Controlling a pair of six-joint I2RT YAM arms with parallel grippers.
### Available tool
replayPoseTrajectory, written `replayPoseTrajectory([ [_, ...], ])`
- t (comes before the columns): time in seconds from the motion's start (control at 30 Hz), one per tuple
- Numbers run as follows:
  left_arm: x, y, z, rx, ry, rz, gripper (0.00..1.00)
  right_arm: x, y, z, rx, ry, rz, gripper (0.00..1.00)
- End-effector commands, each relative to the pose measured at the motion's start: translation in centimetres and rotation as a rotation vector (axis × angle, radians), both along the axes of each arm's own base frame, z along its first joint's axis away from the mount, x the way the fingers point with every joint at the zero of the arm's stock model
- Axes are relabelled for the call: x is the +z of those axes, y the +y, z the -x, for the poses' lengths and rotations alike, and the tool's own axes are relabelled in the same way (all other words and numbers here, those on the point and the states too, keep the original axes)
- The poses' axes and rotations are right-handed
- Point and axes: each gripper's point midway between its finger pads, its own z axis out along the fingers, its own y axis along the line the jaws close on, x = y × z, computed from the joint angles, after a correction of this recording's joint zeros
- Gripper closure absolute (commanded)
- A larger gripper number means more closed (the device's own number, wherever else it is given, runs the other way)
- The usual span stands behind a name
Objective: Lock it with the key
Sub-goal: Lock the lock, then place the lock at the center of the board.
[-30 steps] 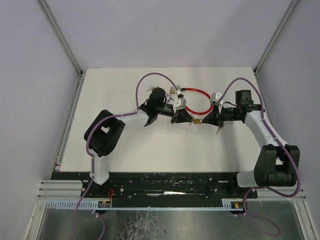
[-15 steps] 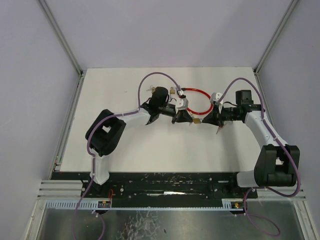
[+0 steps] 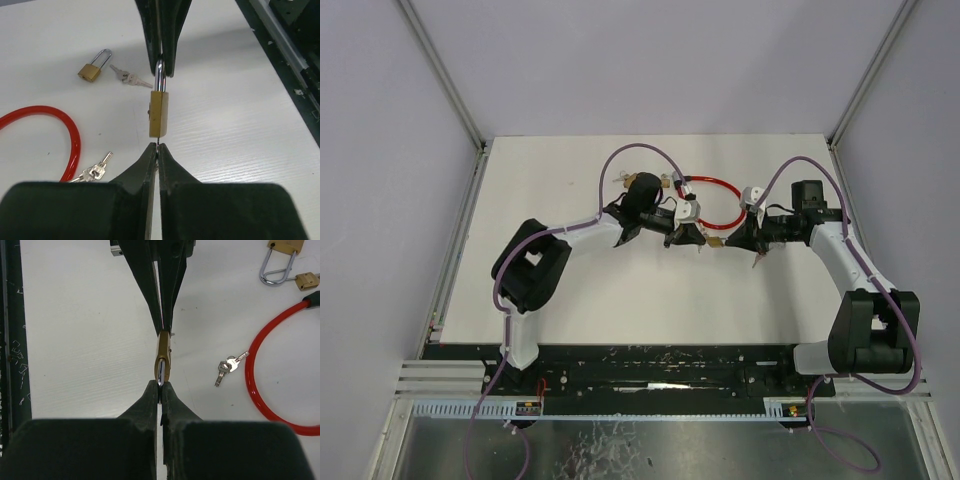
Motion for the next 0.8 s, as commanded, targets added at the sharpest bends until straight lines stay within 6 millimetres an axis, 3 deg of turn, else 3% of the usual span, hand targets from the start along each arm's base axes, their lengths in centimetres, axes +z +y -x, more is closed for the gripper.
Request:
replayPoseTrajectory([
  [0.0,-2.1,1.8,-2.1,0.078,-0.014,-0.094,1.00,2.3,-0.6,-0.2,-0.001,-0.095,0.004,1.00],
  [0.3,-1.4,2.8,-3.2,0.124,-0.028,-0.076,1.00,3.3,-2.1,-0.3,-0.047,-0.128,-0.008,1.00],
  [0.57,1.1,3.9,-6.5,0.336,-0.040,0.026,1.00,2.1,-1.6,-0.3,-0.030,-0.044,-0.058,1.00],
  [0.77,2.6,5.0,-7.4,0.417,-0.059,0.103,1.00,1.4,-1.4,-0.5,-0.028,0.001,-0.085,1.00],
])
